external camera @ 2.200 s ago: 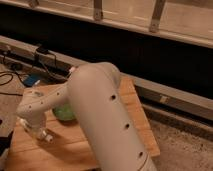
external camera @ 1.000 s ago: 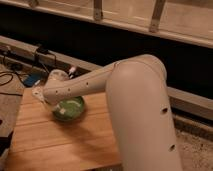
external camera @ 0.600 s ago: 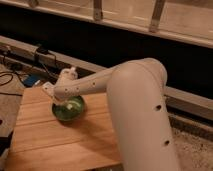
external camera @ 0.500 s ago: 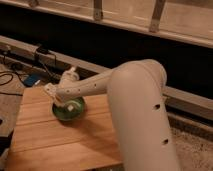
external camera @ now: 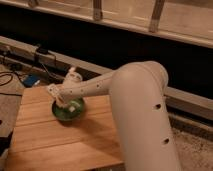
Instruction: Place the bottle in the ceramic bowl
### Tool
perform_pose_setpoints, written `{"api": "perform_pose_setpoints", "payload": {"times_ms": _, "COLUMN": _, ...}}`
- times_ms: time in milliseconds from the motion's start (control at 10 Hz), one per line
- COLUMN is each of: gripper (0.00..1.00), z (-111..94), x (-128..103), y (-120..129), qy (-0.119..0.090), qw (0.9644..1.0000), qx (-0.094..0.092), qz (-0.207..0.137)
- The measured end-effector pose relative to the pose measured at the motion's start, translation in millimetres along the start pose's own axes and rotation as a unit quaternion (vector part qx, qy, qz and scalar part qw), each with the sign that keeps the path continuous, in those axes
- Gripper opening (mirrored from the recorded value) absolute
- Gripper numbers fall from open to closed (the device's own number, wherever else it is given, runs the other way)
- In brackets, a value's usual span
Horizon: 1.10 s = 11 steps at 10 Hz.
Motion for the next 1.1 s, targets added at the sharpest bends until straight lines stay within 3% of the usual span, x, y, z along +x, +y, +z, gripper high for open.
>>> {"api": "perform_pose_setpoints", "payload": {"times_ms": 900, "gripper": 0.01, "z": 0.2, "x": -0.5, "y": 1.7, "qy": 0.0, "qw": 1.0, "qx": -0.001, "qz": -0.001}}
{"api": "perform_pose_setpoints", "payload": {"times_ms": 1100, "gripper": 0.17, "z": 0.4, "x": -0.5, "y": 1.9, "qy": 0.0, "qw": 1.0, "qx": -0.001, "qz": -0.001}}
